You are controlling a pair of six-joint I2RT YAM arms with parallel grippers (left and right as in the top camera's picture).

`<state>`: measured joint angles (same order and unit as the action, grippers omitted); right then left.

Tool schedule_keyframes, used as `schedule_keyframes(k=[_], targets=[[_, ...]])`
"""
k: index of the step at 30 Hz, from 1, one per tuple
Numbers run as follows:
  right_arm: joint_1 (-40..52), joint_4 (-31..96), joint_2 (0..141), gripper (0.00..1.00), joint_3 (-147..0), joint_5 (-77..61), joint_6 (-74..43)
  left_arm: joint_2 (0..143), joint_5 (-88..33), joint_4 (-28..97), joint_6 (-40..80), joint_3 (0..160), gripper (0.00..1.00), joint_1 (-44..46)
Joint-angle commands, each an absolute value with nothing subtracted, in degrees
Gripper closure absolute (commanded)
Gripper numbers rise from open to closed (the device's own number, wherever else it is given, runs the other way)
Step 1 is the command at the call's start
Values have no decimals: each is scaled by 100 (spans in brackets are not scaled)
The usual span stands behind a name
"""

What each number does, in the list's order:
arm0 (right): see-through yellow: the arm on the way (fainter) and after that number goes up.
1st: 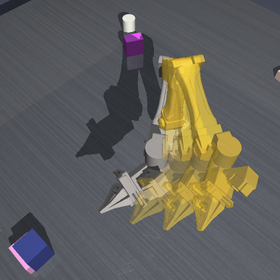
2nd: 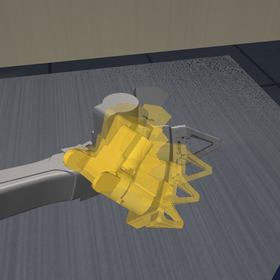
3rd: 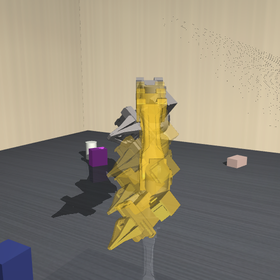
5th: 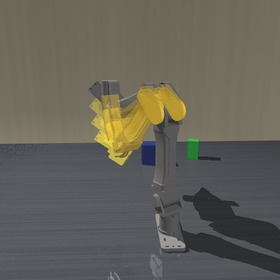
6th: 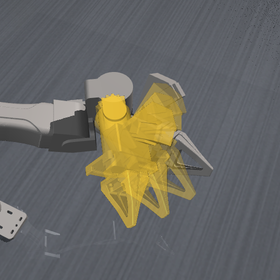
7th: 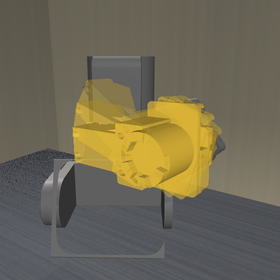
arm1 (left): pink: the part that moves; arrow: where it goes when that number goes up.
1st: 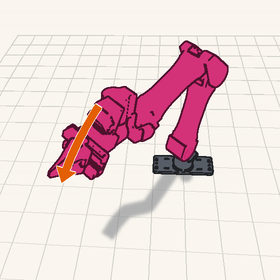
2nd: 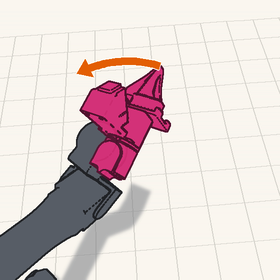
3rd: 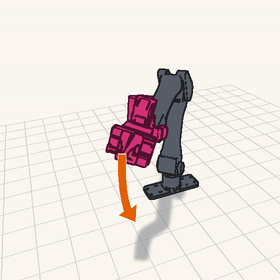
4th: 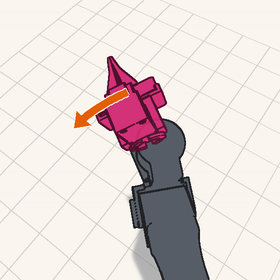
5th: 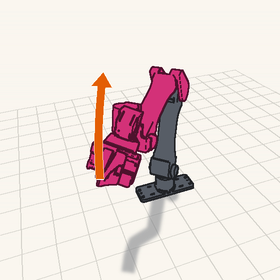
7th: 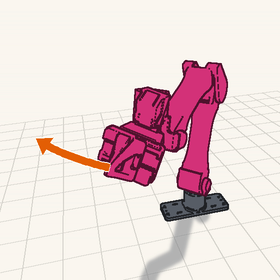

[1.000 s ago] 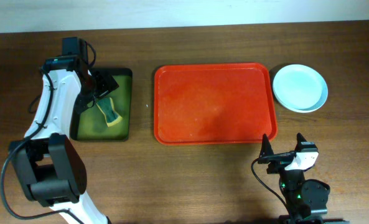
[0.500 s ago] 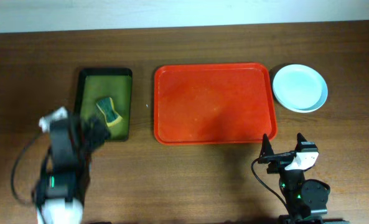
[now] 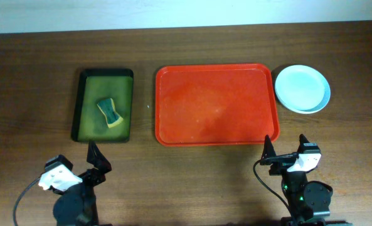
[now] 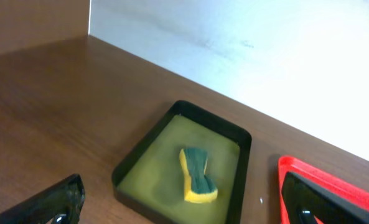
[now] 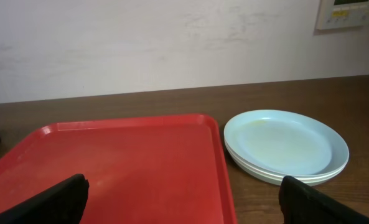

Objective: Clean dirty plates on tray and stack at the side

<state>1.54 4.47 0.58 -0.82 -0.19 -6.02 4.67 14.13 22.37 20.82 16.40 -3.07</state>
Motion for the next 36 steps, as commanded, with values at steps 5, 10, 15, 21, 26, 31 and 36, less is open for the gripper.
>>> schedule_keyframes(k=[5,10,15,21,26,31,36], targets=[[187,460,19,2,-32,30,-602,27,1116,607,1959,725,1,-314],[187,462,19,2,-32,30,-602,27,961,-696,1959,73,1,-314],[187,460,19,2,-32,30,-602,27,628,-637,1514,54,1,-314],[187,462,19,2,-32,30,-602,27,64,489,266,51,1,-314],[187,460,19,1,-32,30,-602,27,73,486,204,51,1,-307],[187,460,19,2,-32,30,-602,27,82,489,165,51,1,-309],[187,460,19,2,-32,30,-602,27,80,482,165,51,1,-309]])
